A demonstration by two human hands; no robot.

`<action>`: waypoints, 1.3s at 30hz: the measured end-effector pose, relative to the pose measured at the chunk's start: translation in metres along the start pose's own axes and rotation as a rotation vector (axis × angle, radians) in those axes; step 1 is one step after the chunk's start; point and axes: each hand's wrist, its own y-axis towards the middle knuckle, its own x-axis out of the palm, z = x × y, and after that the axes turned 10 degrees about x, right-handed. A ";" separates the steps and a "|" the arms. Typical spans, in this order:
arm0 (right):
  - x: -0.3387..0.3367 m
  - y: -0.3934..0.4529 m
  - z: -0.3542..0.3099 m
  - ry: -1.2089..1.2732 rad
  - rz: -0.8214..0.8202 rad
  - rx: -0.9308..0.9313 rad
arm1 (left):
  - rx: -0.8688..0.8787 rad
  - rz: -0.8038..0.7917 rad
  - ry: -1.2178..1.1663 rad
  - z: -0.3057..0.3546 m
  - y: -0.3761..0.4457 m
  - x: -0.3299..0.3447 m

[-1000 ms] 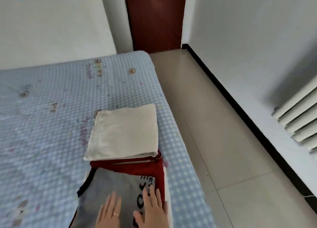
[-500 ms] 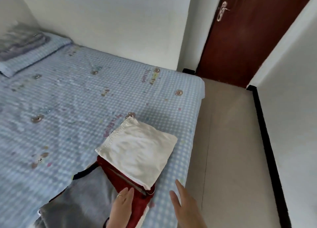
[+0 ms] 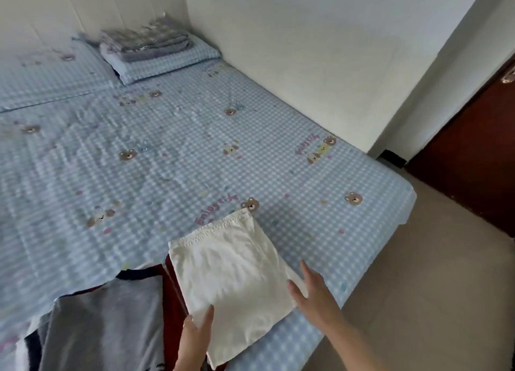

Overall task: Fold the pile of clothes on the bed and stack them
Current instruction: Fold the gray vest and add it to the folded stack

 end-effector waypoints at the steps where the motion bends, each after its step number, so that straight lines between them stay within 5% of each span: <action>1: -0.003 0.020 0.001 -0.022 -0.030 0.002 | -0.025 0.026 -0.021 0.000 0.004 0.003; 7: 0.017 0.154 -0.017 -0.152 -0.267 -0.015 | -0.130 0.205 -0.091 -0.018 0.056 0.030; 18: 0.077 0.230 -0.050 0.244 -0.675 -0.004 | -0.200 0.249 -0.286 -0.051 0.094 0.032; 28: 0.092 0.226 -0.066 0.332 -0.655 0.127 | -0.116 0.279 -0.415 -0.031 0.095 0.032; 39: -0.022 0.242 -0.055 0.400 -0.681 0.119 | -0.062 0.177 -0.472 0.051 0.061 0.088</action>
